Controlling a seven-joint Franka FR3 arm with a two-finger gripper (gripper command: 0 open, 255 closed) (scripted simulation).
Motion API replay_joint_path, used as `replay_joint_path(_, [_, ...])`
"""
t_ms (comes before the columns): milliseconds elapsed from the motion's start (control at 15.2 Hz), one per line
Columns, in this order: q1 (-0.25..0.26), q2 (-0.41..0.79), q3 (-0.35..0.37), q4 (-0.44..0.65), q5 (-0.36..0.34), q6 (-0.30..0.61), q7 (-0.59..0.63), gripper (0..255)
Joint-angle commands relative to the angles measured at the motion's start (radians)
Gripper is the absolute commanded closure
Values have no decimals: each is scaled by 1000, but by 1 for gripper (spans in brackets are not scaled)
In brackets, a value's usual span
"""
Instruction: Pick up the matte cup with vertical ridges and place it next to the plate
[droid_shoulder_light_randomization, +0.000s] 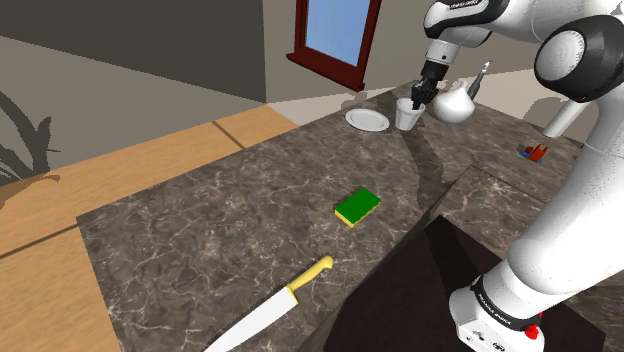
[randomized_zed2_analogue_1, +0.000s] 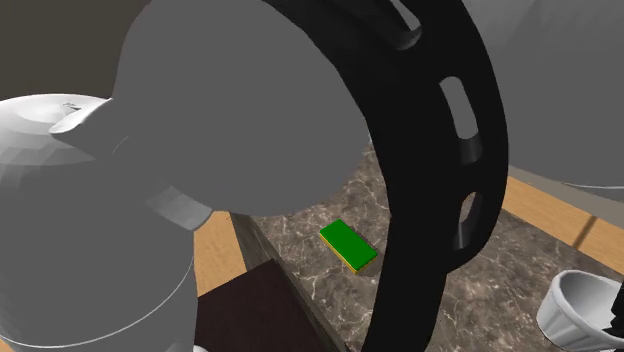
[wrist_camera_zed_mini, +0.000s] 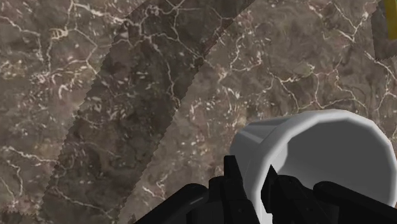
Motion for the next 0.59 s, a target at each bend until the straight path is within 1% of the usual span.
replay_joint_path(0, [1,5,1,-20,3,25,-5,255])
replay_joint_path(528, [2,31,5,-93,14,121,-24,255])
